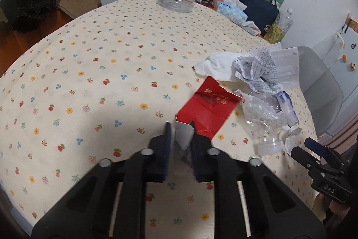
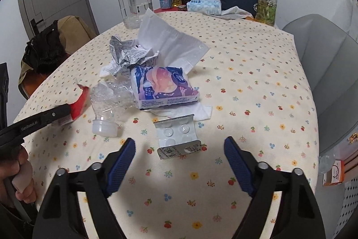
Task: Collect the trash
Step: 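Grasp the red packet with the left gripper while the right gripper grasps the blister pack, then carry the red packet and blister pack to the bin and open the right gripper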
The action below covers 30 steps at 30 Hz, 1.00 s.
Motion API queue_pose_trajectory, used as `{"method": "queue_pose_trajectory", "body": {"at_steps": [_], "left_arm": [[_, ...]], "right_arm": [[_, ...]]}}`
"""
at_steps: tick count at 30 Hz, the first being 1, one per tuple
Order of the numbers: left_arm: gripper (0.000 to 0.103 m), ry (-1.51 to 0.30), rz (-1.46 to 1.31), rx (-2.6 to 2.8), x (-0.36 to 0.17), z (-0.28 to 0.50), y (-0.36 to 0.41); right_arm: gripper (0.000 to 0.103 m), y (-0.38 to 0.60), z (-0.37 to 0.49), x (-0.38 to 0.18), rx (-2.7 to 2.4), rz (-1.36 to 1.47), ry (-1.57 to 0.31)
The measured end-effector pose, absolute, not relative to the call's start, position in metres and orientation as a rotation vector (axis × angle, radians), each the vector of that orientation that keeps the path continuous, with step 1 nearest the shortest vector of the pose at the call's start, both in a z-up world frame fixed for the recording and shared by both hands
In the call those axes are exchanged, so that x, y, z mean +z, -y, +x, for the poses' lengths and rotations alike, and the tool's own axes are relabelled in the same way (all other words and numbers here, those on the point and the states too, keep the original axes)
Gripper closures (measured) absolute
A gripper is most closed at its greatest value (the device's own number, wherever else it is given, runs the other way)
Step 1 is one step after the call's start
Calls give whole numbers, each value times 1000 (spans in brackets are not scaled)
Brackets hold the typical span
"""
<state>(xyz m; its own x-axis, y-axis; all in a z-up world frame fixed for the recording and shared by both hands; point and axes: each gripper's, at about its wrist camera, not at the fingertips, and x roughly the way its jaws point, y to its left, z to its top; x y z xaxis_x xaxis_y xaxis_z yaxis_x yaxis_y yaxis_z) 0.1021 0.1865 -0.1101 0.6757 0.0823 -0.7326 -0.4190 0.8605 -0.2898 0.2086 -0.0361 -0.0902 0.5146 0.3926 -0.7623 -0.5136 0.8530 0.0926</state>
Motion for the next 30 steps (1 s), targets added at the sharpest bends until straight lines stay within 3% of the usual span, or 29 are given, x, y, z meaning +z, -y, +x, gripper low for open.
{"method": "queue_pose_trajectory", "body": {"at_steps": [1,2,17,30], "left_arm": [[97,-793,-452,304,-109,102,-186],[97,-792,-439,325,-106,100,-185],[98,-644,-378,284,-43,85,-155],[98,-628,-318,101,-28,115,-82]], "right_arm": [[62,37,209,-91,544,-152,-880],[63,38,210,-91,540,-146,-882],[63,81,179,-52,527,-89,-767],[63,162,156,-32,379,-15,-711]]}}
